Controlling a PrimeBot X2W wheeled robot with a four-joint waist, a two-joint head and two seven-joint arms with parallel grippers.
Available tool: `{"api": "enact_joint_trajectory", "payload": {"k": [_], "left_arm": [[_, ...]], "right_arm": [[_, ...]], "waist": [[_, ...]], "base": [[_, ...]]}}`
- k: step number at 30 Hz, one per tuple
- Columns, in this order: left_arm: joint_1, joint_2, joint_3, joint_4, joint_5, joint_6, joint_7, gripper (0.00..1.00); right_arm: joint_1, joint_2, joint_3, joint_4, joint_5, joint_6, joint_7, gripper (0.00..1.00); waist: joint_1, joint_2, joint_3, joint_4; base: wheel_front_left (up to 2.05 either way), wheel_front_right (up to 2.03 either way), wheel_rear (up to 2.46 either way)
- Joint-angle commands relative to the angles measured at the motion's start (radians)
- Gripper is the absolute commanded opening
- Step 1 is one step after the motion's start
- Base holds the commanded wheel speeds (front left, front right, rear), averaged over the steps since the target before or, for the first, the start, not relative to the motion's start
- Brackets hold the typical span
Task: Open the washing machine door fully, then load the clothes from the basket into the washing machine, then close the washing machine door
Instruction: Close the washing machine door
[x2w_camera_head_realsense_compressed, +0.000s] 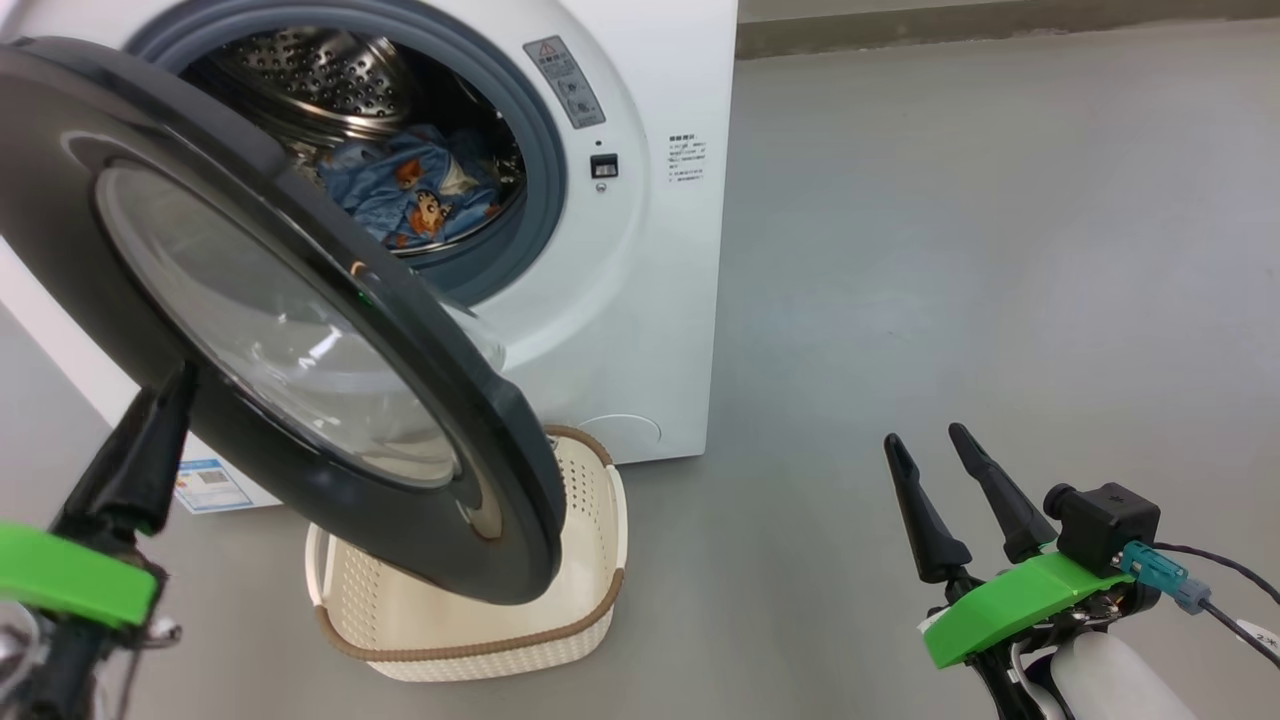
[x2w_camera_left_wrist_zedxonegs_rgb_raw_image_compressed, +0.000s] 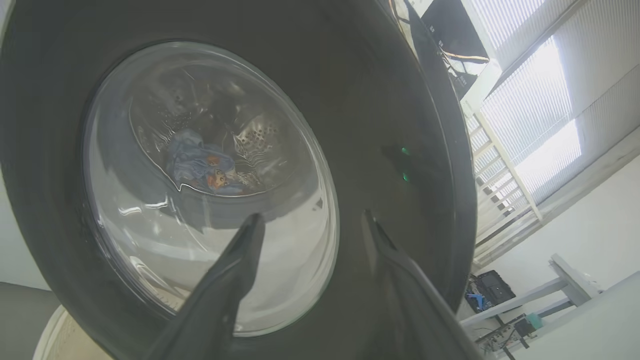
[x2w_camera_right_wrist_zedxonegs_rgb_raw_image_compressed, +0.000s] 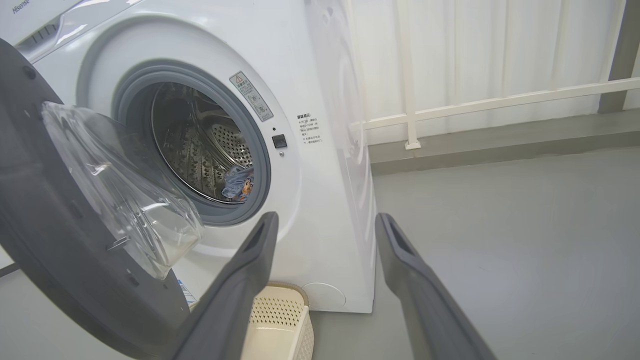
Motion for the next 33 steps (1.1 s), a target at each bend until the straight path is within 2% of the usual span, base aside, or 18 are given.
{"api": "enact_joint_trajectory", "payload": {"k": [1,6,13,17,24,33], "left_arm": [[0.007,0.050,0.008,-0.048,0.044,-0.006,-0.059,1.00],[0.086,0.109,-0.096,-0.050,0.137,-0.006,-0.281,1.00],[0.156,0.171,-0.224,0.029,0.241,-0.007,-0.560,1.00],[0.170,0.172,-0.261,0.103,0.302,-0.007,-0.683,1.00],[0.178,0.135,-0.262,0.185,0.451,-0.007,-0.741,1.00],[0.199,0.051,-0.202,0.159,0.579,-0.007,-0.742,1.00]], "right_arm": [[-0.016,-0.005,0.020,-0.027,0.001,0.006,-0.005,1.00],[-0.022,-0.004,0.017,-0.028,-0.001,0.006,-0.005,1.00],[-0.030,-0.008,0.023,-0.026,0.000,0.006,-0.005,1.00],[-0.033,-0.010,0.025,-0.024,0.000,0.006,-0.005,1.00],[-0.032,-0.011,0.023,-0.023,-0.001,0.006,-0.005,1.00],[-0.033,-0.014,0.023,-0.022,-0.002,0.006,-0.005,1.00]], "waist": [[0.0000,0.0000,0.005,-0.005],[0.0000,0.0000,0.012,-0.015],[0.0000,0.0000,0.015,-0.029],[0.0000,0.0000,0.013,-0.036],[0.0000,0.0000,0.010,-0.036],[0.0000,0.0000,0.009,-0.029]], "base": [[0.00,0.00,0.00],[0.00,0.00,0.00],[0.00,0.00,0.00],[0.00,0.00,0.00],[0.00,0.00,0.00],[0.00,0.00,0.00]]}}
